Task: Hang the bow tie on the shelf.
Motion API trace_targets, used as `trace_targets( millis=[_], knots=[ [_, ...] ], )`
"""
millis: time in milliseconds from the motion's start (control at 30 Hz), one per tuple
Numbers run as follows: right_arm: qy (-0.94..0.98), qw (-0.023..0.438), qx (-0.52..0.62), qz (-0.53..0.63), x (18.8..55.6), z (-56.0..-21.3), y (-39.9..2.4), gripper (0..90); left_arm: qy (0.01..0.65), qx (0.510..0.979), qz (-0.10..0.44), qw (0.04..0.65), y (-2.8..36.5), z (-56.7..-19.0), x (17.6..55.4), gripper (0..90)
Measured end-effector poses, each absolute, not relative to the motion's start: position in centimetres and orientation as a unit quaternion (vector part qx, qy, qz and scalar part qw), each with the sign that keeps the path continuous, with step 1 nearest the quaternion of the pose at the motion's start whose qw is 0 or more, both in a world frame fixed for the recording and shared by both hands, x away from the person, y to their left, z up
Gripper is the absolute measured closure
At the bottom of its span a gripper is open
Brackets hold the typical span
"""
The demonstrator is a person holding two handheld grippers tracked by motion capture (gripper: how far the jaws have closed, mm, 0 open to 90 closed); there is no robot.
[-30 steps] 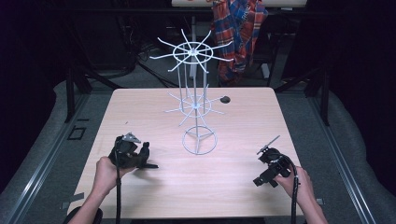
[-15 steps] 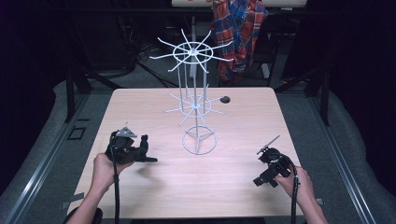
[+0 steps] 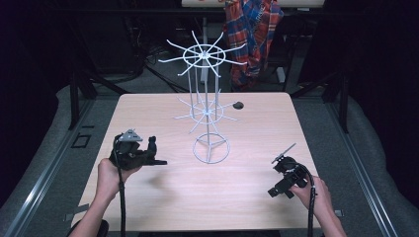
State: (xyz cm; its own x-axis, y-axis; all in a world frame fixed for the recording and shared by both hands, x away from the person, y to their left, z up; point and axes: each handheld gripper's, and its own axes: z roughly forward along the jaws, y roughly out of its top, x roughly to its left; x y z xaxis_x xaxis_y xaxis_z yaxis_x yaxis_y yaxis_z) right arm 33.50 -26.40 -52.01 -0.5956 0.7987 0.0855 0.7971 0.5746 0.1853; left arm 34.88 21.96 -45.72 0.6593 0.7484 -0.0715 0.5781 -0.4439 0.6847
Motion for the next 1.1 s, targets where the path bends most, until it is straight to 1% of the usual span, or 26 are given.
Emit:
trace_targets(
  millis=[667, 1100],
  knots=[
    [0.887, 0.002, 0.450, 0.104, 33.5, -52.1, -26.5, 7.5, 0.381, 0.834, 0.133, 0.375, 20.8, -44.0, 36.3, 87.0],
    [0.884, -0.004, 0.455, 0.107, 33.5, -52.2, -26.4, 7.5, 0.373, 0.824, 0.149, 0.400, 20.4, -42.4, 36.9, 87.1]
  ],
)
